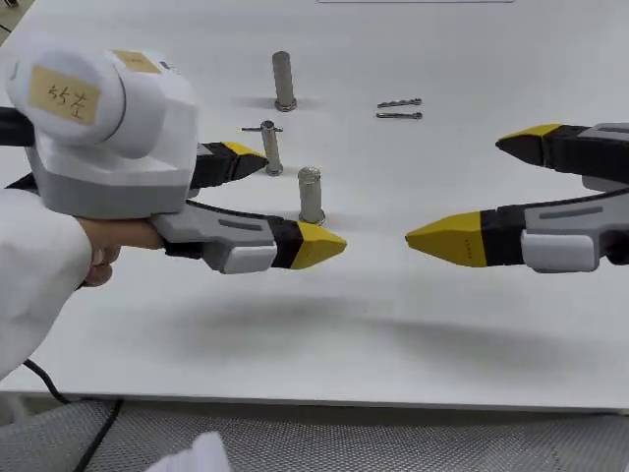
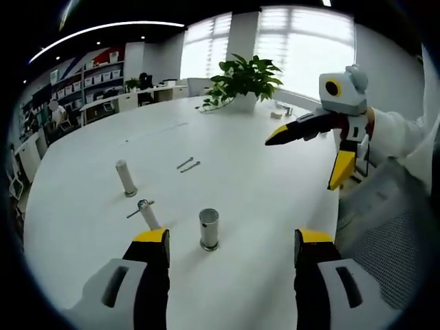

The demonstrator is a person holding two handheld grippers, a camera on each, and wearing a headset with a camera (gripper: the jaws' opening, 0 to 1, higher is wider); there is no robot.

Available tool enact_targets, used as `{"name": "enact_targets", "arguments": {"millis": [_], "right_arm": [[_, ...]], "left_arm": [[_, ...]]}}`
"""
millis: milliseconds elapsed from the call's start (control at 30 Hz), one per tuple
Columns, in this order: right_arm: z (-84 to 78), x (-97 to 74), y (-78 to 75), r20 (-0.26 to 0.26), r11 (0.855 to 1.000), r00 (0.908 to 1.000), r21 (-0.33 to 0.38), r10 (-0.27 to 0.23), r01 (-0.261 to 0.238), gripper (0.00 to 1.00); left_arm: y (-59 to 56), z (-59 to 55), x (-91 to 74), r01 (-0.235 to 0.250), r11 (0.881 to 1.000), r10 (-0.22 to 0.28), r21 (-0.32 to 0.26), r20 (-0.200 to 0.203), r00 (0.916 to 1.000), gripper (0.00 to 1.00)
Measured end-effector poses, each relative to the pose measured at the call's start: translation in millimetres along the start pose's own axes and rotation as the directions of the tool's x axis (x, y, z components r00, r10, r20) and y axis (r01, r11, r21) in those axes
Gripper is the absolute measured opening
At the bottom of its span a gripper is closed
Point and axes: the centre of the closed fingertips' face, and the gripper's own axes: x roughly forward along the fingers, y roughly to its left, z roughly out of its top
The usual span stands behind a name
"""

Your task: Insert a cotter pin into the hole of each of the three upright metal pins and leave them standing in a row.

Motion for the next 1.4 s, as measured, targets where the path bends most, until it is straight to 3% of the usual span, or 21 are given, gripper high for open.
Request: {"name": "enact_targets", "arguments": {"millis": [100,200,300,533,733,867,967,1033,1167,1200,1333,1400], "right_arm": [[-0.1,-0.9,-1.1,-0.004,1.000,1.0000,-0.003,-0.003,0.003,0.87],[-1.3,-1.8,-3.3,-0.016,1.000,0.9999,-0.009,-0.007,0.007,0.87],[-2.1,-2.1,-5.6,-0.028,1.000,0.9996,-0.016,-0.010,0.010,0.87],[-0.3,0.1,-16.5,-0.057,0.999,0.9984,-0.042,-0.008,0.006,0.85],[5.9,4.2,-43.9,-0.115,0.993,0.9931,-0.114,-0.025,0.012,0.83],[14.4,6.8,-58.7,-0.121,0.988,0.9923,-0.152,-0.026,0.007,0.80],[18.4,13.1,-76.0,-0.127,0.991,0.9918,-0.127,0.016,-0.032,0.77],[17.5,17.4,-83.1,-0.149,0.993,0.9881,-0.109,0.038,-0.054,0.76],[14.7,24.0,-92.2,-0.216,0.984,0.9754,-0.162,0.042,-0.078,0.74],[12.0,27.1,-94.2,-0.258,0.982,0.9649,-0.166,0.047,-0.093,0.73],[10.9,38.7,-97.5,-0.304,0.973,0.9513,-0.200,0.052,-0.117,0.67],[9.6,45.7,-98.8,-0.322,0.977,0.9450,-0.175,0.058,-0.120,0.62]], "left_arm": [[0.9,-10.1,-2.8,-0.002,1.000,0.001,-0.026,-0.033,0.9995,0.74],[1.8,-18.2,-5.7,-0.005,0.999,0.002,-0.042,-0.057,0.9984,0.85],[5.1,-20.5,-8.6,-0.022,0.997,0.018,-0.076,-0.044,0.9989,0.98],[2.8,-23.4,-15.9,-0.015,0.996,0.012,-0.084,-0.038,0.9992,0.99],[2.2,-24.7,-18.4,-0.028,0.994,0.025,-0.107,-0.032,0.9992,0.99],[2.8,-20.5,-19.8,-0.046,0.996,0.044,-0.079,-0.022,0.9988,0.99],[5.2,-12.9,-21.1,-0.065,0.994,0.066,-0.091,0.008,0.9978,0.99],[5.8,-10.1,-21.9,-0.069,0.993,0.071,-0.101,0.020,0.9972,0.99],[6.7,-10.9,-23.3,-0.077,0.991,0.080,-0.113,0.021,0.9966,0.97],[7.7,-11.3,-24.1,-0.085,0.990,0.088,-0.114,0.022,0.9959,0.96],[9.7,-10.8,-28.3,-0.099,0.988,0.104,-0.115,0.036,0.9939,0.91],[10.2,-10.9,-29.6,-0.102,0.986,0.107,-0.130,0.034,0.9937,0.91]]}}
